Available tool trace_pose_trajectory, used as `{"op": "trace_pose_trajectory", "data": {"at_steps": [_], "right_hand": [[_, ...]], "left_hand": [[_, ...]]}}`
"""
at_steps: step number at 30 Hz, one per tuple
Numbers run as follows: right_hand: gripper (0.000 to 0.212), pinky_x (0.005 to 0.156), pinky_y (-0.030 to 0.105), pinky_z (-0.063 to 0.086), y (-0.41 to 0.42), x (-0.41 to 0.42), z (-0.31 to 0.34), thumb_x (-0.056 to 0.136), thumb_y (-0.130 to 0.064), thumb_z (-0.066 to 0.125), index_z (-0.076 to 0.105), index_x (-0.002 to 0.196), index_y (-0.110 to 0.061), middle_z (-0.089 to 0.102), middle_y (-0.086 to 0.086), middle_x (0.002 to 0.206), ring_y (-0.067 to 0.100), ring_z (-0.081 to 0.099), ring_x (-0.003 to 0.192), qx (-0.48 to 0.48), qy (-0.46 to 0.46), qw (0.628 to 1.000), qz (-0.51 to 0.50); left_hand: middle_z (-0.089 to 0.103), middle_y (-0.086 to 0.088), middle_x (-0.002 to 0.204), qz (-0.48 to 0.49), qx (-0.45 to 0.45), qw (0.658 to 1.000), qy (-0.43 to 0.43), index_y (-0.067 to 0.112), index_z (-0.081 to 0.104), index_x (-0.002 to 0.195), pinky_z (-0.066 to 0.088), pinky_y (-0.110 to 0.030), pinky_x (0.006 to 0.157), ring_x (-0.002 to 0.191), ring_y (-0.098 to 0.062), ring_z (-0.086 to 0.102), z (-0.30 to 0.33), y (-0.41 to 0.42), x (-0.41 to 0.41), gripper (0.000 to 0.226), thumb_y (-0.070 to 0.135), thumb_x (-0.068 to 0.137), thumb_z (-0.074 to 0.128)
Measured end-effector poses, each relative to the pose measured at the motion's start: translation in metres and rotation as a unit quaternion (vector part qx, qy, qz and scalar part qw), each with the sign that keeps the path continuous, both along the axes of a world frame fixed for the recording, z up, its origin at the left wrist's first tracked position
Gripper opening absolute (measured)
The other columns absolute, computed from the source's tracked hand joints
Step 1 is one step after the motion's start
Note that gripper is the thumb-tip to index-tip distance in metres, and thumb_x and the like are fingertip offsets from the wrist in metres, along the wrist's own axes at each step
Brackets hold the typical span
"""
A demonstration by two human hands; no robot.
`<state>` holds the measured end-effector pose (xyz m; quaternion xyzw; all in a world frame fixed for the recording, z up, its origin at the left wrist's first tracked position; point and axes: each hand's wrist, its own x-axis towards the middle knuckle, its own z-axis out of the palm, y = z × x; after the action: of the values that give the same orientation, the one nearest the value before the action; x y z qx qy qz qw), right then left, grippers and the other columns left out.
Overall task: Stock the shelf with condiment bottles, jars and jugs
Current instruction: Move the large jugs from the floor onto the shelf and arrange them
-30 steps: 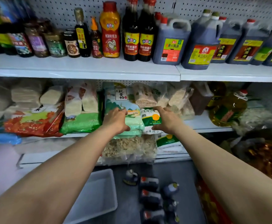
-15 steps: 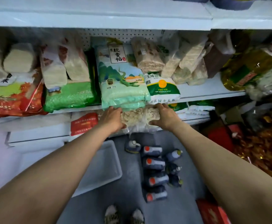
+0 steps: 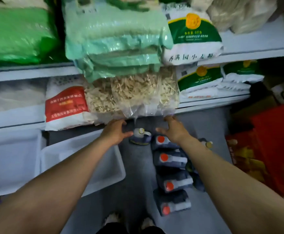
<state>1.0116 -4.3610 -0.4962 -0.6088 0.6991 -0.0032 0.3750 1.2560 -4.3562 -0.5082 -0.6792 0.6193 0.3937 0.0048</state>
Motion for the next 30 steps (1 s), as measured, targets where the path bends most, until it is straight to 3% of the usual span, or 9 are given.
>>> {"op": "trace_pose_trajectory", "data": {"at_steps": [3, 6, 9, 12, 18, 23, 30], "right_hand": [[0.052, 0.090, 0.035, 0.045, -0.008, -0.005, -0.080, 0.088, -0.043, 0.071, 0.056, 0.127, -0.011, 0.059, 0.015, 0.129, 0.033, 0.056, 0.116, -0.004, 0.008, 1.000, 0.012], [0.054, 0.099, 0.038, 0.045, -0.019, -0.008, -0.153, 0.087, -0.056, 0.065, 0.061, 0.127, -0.021, 0.062, 0.009, 0.129, 0.031, 0.056, 0.119, -0.020, 0.028, 0.998, 0.058], [0.056, 0.112, 0.046, 0.030, -0.033, -0.012, -0.215, 0.085, -0.074, 0.048, 0.061, 0.124, -0.036, 0.060, 0.005, 0.133, 0.030, 0.049, 0.126, -0.031, 0.101, 0.984, 0.144], [0.052, 0.116, 0.049, 0.020, -0.042, -0.013, -0.254, 0.084, -0.076, 0.044, 0.064, 0.115, -0.039, 0.064, 0.003, 0.126, 0.028, 0.050, 0.125, -0.035, 0.121, 0.977, 0.174], [0.043, 0.115, 0.047, 0.018, -0.047, -0.010, -0.274, 0.088, -0.068, 0.052, 0.069, 0.106, -0.033, 0.071, 0.000, 0.109, 0.028, 0.059, 0.112, -0.059, 0.075, 0.982, 0.163], [0.039, 0.111, 0.050, 0.029, -0.045, -0.010, -0.269, 0.092, -0.065, 0.049, 0.067, 0.101, -0.031, 0.066, -0.003, 0.091, 0.028, 0.061, 0.105, -0.038, 0.048, 0.986, 0.157], [0.038, 0.103, 0.046, 0.038, -0.043, -0.009, -0.272, 0.095, -0.063, 0.044, 0.065, 0.104, -0.033, 0.071, 0.006, 0.106, 0.033, 0.061, 0.105, -0.056, 0.044, 0.987, 0.142]], "left_hand": [[0.056, -0.010, 0.137, 0.005, 0.007, 1.000, 0.017, 0.013, 0.052, 0.136, 0.042, -0.033, 0.098, 0.124, -0.027, 0.053, -0.086, -0.006, -0.006, 0.063, 0.046, 0.086, 0.070], [0.055, -0.009, 0.139, 0.006, 0.006, 0.999, 0.049, 0.016, 0.049, 0.139, 0.039, -0.030, 0.098, 0.126, -0.026, 0.052, -0.165, -0.012, -0.010, 0.062, 0.045, 0.088, 0.067], [0.043, -0.004, 0.150, 0.023, 0.011, 0.993, 0.115, 0.022, 0.038, 0.148, 0.034, -0.033, 0.111, 0.136, -0.022, 0.042, -0.232, -0.019, -0.015, 0.070, 0.043, 0.089, 0.067], [0.043, 0.000, 0.150, 0.037, 0.001, 0.982, 0.186, 0.025, 0.035, 0.150, 0.035, -0.029, 0.109, 0.136, -0.017, 0.041, -0.279, -0.026, -0.019, 0.077, 0.039, 0.084, 0.073], [0.050, 0.005, 0.142, 0.052, -0.012, 0.968, 0.246, 0.036, 0.040, 0.143, 0.041, -0.034, 0.107, 0.130, -0.015, 0.046, -0.312, -0.035, -0.017, 0.087, 0.060, 0.069, 0.077], [0.044, 0.002, 0.145, 0.041, 0.015, 0.960, 0.277, 0.034, 0.033, 0.147, 0.039, -0.043, 0.111, 0.134, -0.018, 0.042, -0.315, -0.036, -0.016, 0.089, 0.047, 0.073, 0.080], [0.051, 0.002, 0.136, 0.056, -0.011, 0.958, 0.281, 0.035, 0.039, 0.139, 0.045, -0.041, 0.105, 0.125, -0.020, 0.049, -0.322, -0.043, -0.019, 0.074, 0.042, 0.077, 0.080]]}}
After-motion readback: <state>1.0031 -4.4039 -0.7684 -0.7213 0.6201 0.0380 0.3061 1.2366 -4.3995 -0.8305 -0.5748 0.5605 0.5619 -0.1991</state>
